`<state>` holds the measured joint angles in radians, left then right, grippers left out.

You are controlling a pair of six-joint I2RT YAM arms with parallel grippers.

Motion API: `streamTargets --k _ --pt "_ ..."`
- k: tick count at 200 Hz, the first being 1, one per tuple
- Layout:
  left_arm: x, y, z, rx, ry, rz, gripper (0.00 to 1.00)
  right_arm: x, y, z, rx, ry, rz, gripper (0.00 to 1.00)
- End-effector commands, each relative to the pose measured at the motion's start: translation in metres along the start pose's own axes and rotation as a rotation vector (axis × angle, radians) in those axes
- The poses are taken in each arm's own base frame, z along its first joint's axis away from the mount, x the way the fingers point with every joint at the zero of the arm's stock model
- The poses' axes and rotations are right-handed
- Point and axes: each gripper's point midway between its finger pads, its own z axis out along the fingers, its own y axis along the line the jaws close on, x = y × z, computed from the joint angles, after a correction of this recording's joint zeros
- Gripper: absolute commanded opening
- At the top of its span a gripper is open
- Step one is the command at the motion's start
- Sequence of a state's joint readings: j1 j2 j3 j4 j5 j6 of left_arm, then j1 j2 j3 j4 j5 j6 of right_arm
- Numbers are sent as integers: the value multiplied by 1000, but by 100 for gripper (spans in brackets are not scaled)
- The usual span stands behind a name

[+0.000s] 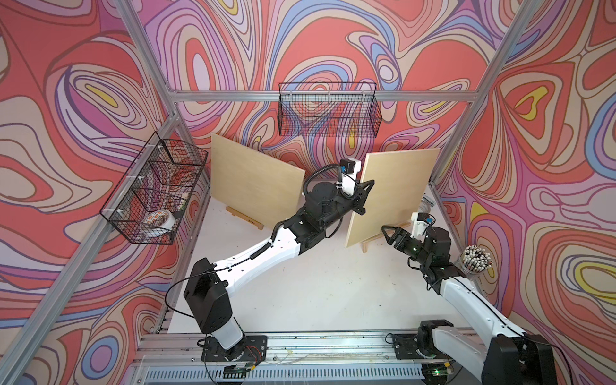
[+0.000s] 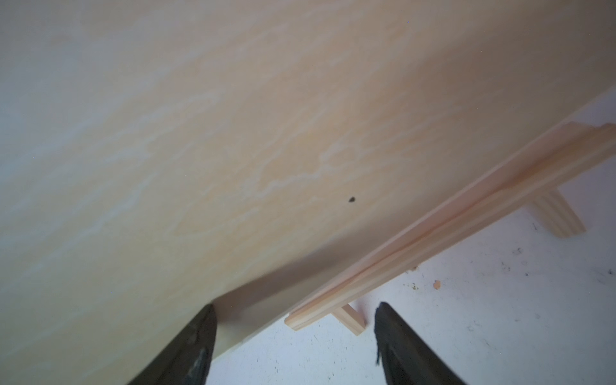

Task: Disassemble the easel
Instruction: Pick up the drawing board from the easel.

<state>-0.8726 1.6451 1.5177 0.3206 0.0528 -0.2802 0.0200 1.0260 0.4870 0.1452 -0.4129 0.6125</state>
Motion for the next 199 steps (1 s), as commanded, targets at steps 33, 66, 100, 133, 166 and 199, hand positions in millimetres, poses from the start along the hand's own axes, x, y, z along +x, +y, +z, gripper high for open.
streamTargets --k 33,66,100,133,166,199 --pt "-180 -62 -59 176 -457 25 0 -4 5 -3 -14 -16 -29 76" --pt "-198 -67 -81 163 -422 34 0 -4 7 -5 -23 -19 -31 76" --pt "-228 -69 -121 140 -445 26 0 -4 7 -6 -22 -19 -30 76" --pt "-254 -60 -170 89 -476 -6 0 -4 3 -5 -3 -15 -24 75" --pt "-267 -48 -214 12 -492 2 0 -4 2 -5 10 -11 -22 75" --pt "-279 -42 -263 -57 -525 11 0 -3 -6 -3 46 -6 -2 75"
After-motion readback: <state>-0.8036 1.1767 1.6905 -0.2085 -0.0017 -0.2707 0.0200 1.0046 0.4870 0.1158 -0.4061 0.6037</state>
